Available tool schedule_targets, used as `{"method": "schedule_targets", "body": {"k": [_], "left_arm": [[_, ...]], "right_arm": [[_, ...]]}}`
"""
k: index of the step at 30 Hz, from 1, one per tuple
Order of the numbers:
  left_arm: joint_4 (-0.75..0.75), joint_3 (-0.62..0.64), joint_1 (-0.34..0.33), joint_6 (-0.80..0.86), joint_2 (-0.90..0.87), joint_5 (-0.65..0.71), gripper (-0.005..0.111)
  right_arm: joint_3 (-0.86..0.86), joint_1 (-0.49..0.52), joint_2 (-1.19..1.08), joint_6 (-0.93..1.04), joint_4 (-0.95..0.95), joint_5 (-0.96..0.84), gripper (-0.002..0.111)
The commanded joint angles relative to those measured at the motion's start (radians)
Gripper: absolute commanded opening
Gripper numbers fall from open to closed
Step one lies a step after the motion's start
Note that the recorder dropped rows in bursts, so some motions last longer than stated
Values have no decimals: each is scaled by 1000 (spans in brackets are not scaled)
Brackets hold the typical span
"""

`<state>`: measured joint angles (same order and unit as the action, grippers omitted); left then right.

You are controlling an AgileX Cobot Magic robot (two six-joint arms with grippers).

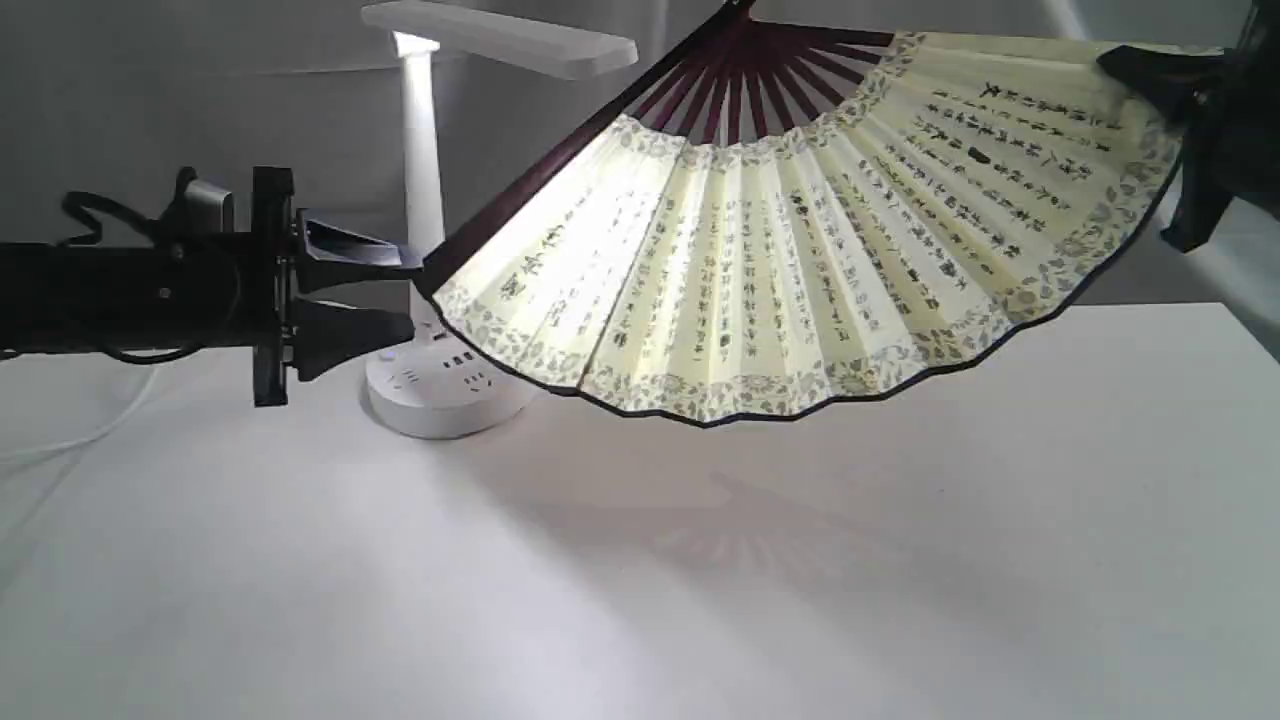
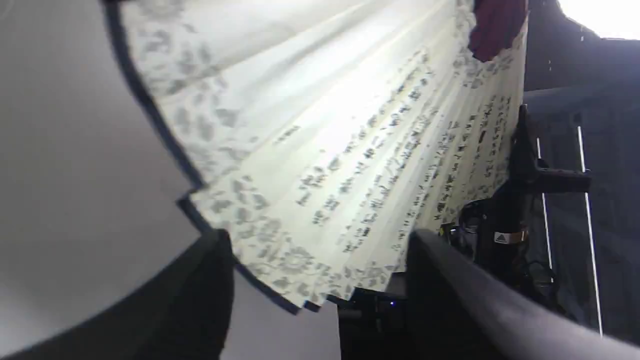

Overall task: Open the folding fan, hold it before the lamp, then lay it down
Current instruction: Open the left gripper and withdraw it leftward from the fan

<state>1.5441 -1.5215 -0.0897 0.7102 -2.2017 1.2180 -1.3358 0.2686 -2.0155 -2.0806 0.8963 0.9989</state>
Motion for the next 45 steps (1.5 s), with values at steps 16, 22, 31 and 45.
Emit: {"method": "schedule_targets", "body": {"k": [16, 22, 31, 45], "left_arm": [[-27, 147, 29, 82, 50, 3, 53], [-20, 218, -2, 102, 110, 3, 53], [-13, 289, 0, 131, 168, 3, 53], [-21, 299, 0, 105, 182, 3, 53]], "right_arm": [[3, -23, 84, -5, 136, -100, 0], [48, -30, 80, -5, -20, -98, 0], [205, -37, 102, -5, -201, -99, 0], [362, -21, 268, -5, -186, -174, 0]]}}
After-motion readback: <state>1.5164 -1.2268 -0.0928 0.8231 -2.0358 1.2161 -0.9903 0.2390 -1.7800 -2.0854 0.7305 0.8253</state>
